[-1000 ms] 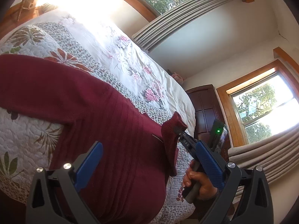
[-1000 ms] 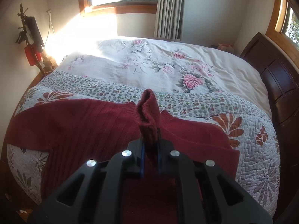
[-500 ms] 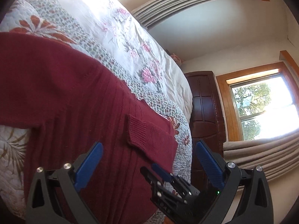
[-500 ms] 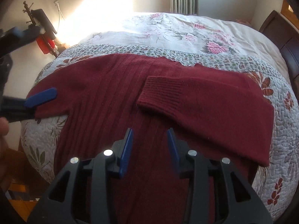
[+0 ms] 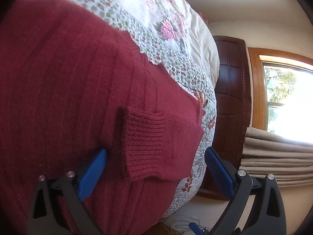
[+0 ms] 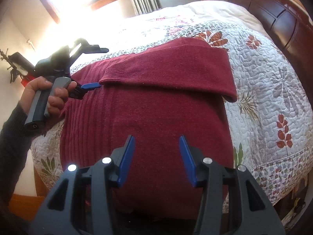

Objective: Fold small clothes

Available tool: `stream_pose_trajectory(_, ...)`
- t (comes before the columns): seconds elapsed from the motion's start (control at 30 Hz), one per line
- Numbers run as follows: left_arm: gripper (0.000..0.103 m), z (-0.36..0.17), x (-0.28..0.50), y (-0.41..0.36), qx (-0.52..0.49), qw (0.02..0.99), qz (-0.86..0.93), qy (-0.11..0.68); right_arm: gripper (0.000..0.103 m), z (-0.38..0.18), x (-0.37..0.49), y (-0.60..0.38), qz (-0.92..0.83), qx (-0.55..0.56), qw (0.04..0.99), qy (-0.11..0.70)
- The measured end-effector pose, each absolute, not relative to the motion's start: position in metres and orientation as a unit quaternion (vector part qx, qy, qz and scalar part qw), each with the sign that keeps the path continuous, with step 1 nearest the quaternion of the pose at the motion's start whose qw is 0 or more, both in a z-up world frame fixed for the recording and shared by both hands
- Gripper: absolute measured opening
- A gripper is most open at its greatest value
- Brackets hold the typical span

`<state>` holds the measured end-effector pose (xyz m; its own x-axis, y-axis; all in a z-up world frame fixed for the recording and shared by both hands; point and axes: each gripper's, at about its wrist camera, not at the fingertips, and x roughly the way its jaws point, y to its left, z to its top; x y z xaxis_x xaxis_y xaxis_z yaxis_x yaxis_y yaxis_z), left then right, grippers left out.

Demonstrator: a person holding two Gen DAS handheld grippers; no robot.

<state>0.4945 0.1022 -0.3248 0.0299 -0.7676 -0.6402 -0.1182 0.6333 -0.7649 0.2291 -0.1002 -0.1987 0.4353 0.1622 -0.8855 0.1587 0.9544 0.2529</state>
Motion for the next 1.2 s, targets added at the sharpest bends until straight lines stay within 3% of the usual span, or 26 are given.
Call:
stream_pose_trajectory(0.07,0.096,-0.325,0.498,0.099,-0.332,0.629,-0.255,0.656,0.048,-0.198,0.229,-0.099,0.008,0.159,0.833,0.530)
stream_pose_trajectory(0.1,0.088,-0.325,0.499,0.098,-0.329,0.628,-0.255,0.657,0.048,-0.196,0.229,-0.096,0.012,0.157,0.834,0.529)
stream_pose_trajectory(0.13,0.068,-0.324,0.499,0.097,-0.329,0.625,-0.257,0.659,0.048,-0.195,0.230,-0.093,0.016,0.154,0.835,0.528)
stream_pose_trajectory(0.2,0.051,-0.320,0.499,0.095,-0.323,0.620,-0.262,0.665,0.048,-0.194,0.230,-0.089,0.024,0.151,0.837,0.525)
stream_pose_trajectory(0.27,0.049,-0.318,0.498,0.089,-0.313,0.616,-0.267,0.672,0.048,-0.192,0.230,-0.086,0.028,0.152,0.838,0.523)
stream_pose_trajectory(0.4,0.062,-0.327,0.497,0.087,-0.319,0.612,-0.254,0.678,0.048,-0.191,0.228,-0.083,0.030,0.154,0.838,0.522)
stream_pose_trajectory(0.47,0.058,-0.326,0.497,0.082,-0.318,0.616,-0.252,0.675,0.048,-0.191,0.226,-0.084,0.028,0.155,0.838,0.522)
stream_pose_trajectory(0.5,0.045,-0.324,0.497,0.083,-0.308,0.623,-0.250,0.674,0.048,-0.191,0.224,-0.084,0.026,0.155,0.838,0.522)
stream_pose_trajectory(0.53,0.020,-0.320,0.496,0.082,-0.294,0.634,-0.251,0.670,0.048,-0.191,0.223,-0.084,0.023,0.155,0.838,0.522)
stream_pose_trajectory(0.57,0.008,-0.316,0.497,0.082,-0.282,0.642,-0.251,0.667,0.048,-0.191,0.222,-0.085,0.022,0.156,0.838,0.522)
stream_pose_trajectory(0.73,0.007,-0.287,0.497,0.085,-0.273,0.661,-0.277,0.641,0.048,-0.190,0.217,-0.085,0.017,0.155,0.839,0.522)
stream_pose_trajectory(1.0,0.007,-0.187,0.496,0.130,-0.261,0.718,-0.338,0.549,0.048,-0.188,0.215,-0.085,0.018,0.161,0.839,0.520)
stream_pose_trajectory(1.2,0.006,-0.199,0.512,0.201,-0.289,0.731,-0.293,0.544,0.048,-0.191,0.216,-0.079,0.024,0.158,0.838,0.523)
